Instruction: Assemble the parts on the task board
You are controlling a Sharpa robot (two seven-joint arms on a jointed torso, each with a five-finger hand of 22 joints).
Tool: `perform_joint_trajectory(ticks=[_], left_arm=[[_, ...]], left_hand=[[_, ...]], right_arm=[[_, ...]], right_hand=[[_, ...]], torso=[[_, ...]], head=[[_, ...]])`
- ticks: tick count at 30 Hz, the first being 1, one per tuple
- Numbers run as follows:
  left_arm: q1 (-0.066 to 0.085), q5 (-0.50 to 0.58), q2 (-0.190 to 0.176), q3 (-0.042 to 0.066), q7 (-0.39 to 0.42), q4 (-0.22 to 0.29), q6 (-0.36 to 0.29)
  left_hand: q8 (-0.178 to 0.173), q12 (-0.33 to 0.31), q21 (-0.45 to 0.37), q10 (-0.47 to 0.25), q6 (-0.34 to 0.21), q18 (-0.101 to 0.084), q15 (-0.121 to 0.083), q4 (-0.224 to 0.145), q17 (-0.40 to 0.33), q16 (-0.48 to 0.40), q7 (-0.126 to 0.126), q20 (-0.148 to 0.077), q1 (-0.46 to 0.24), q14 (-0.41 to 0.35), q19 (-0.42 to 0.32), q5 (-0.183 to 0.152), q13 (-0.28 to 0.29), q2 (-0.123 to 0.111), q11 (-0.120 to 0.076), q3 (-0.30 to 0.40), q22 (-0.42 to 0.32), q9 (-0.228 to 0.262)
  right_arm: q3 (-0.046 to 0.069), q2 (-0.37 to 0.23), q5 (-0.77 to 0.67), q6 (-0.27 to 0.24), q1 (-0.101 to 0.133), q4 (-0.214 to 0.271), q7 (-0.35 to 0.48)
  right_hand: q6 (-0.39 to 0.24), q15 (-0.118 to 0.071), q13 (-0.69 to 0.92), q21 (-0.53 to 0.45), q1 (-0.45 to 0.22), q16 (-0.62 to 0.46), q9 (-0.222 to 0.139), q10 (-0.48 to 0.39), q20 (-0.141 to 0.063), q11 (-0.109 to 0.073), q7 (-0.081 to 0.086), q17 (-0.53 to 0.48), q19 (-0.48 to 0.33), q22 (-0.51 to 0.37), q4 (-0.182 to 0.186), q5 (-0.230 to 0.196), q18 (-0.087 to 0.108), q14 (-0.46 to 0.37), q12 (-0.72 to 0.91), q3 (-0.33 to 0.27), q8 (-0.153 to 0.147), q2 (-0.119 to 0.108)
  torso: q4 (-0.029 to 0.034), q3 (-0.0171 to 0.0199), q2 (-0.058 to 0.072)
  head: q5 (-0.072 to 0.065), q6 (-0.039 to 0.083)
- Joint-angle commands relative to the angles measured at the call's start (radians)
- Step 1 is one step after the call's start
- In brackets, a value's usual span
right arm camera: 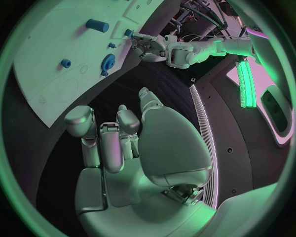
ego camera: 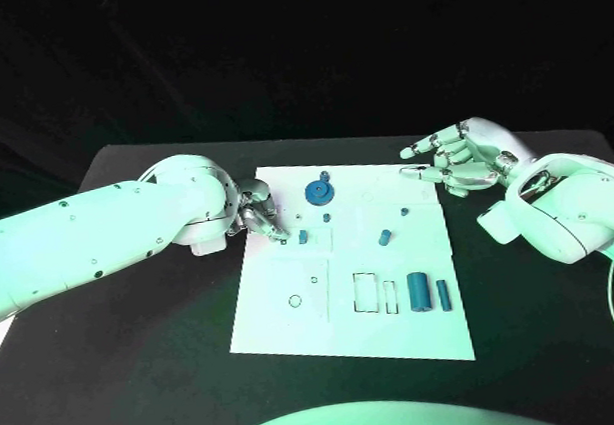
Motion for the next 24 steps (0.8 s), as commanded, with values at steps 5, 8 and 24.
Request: perform_joint_trajectory(ticks=[5, 8, 24], left_arm=[[-0.002, -0.01, 0.001, -0.002, -0.007, -0.001, 0.074], [-0.002, -0.01, 0.002, -0.002, -0.008, -0.001, 0.076], [-0.002, 0.005, 0.029, -0.002, -0.052, -0.016, 0.092]], left_hand=[[0.006, 0.003, 0.003, 0.008, 0.012, 0.001, -0.002, -0.149, 0.263, 0.003, -0.001, -0.002, -0.011, 0.102, 0.033, 0.007, -0.002, 0.0, 0.0, 0.155, 0.146, -0.001], [0.006, 0.003, 0.003, 0.008, 0.012, 0.001, -0.002, -0.149, 0.263, 0.003, -0.001, -0.002, -0.011, 0.102, 0.033, 0.007, -0.002, 0.0, 0.0, 0.155, 0.146, -0.001], [0.012, 0.01, 0.006, 0.02, 0.025, -0.001, -0.003, -0.145, 0.263, 0.003, -0.005, -0.003, -0.05, 0.102, 0.035, 0.009, 0.004, 0.006, -0.002, 0.163, 0.151, -0.008]], right_arm=[[0.0, 0.001, -0.003, 0.026, -0.001, 0.0, 0.009], [0.0, 0.0, -0.003, 0.027, -0.001, 0.0, 0.009], [0.0, 0.001, -0.003, 0.028, -0.001, 0.002, 0.009]], right_hand=[[0.0, 0.001, -0.001, -0.003, -0.001, -0.006, 0.001, -0.009, -0.001, -0.001, -0.003, 0.042, -0.002, -0.001, -0.001, 0.006, 0.008, 0.053, -0.003, -0.007, 0.001, 0.012], [0.0, 0.001, -0.001, -0.003, -0.001, -0.006, 0.001, -0.009, -0.001, -0.001, -0.003, 0.042, -0.002, -0.001, -0.001, 0.006, 0.008, 0.053, -0.003, -0.007, 0.001, 0.012], [0.0, 0.001, -0.001, -0.003, -0.001, -0.006, 0.001, -0.009, -0.001, -0.001, -0.003, 0.042, -0.002, -0.001, -0.001, 0.006, 0.008, 0.053, -0.003, -0.007, 0.001, 0.012]], torso=[[-0.0001, 0.0006, 0.0], [-0.0001, 0.0, 0.0], [-0.0016, 0.0008, 0.001]], head=[[0.001, -0.002], [0.002, -0.004], [0.003, -0.008]])
